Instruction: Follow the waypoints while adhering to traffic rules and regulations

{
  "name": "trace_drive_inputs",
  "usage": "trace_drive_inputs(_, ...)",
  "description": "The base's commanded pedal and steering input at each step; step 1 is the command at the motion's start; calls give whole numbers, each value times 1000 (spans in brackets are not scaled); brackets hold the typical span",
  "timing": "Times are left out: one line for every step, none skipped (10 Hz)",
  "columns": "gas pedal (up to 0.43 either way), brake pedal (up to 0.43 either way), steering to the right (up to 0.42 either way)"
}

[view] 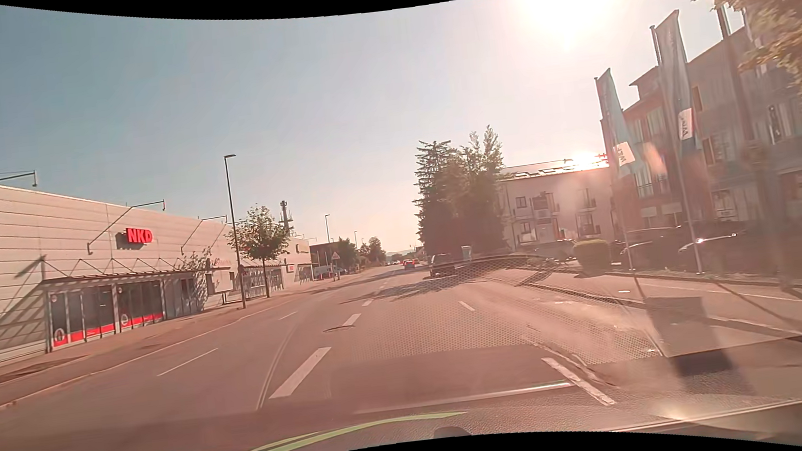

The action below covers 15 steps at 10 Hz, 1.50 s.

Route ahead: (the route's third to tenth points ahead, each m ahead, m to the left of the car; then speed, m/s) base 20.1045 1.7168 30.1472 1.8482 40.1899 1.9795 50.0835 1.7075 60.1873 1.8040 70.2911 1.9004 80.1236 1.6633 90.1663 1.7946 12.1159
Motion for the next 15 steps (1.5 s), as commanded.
trace_drive_inputs(0, 0, -1)
trace_drive_inputs(0, 0, 0)
trace_drive_inputs(0, 0, 0)
trace_drive_inputs(0, 0, -1)
trace_drive_inputs(0, 0, -1)
trace_drive_inputs(0, 0, -1)
trace_drive_inputs(0, 0, -1)
trace_drive_inputs(0, 0, -1)
trace_drive_inputs(0, 0, -1)
trace_drive_inputs(0, 0, -1)
trace_drive_inputs(0, 0, -1)
trace_drive_inputs(0, 0, -2)
trace_drive_inputs(0, 0, -2)
trace_drive_inputs(0, 0, -2)
trace_drive_inputs(0, 0, -2)
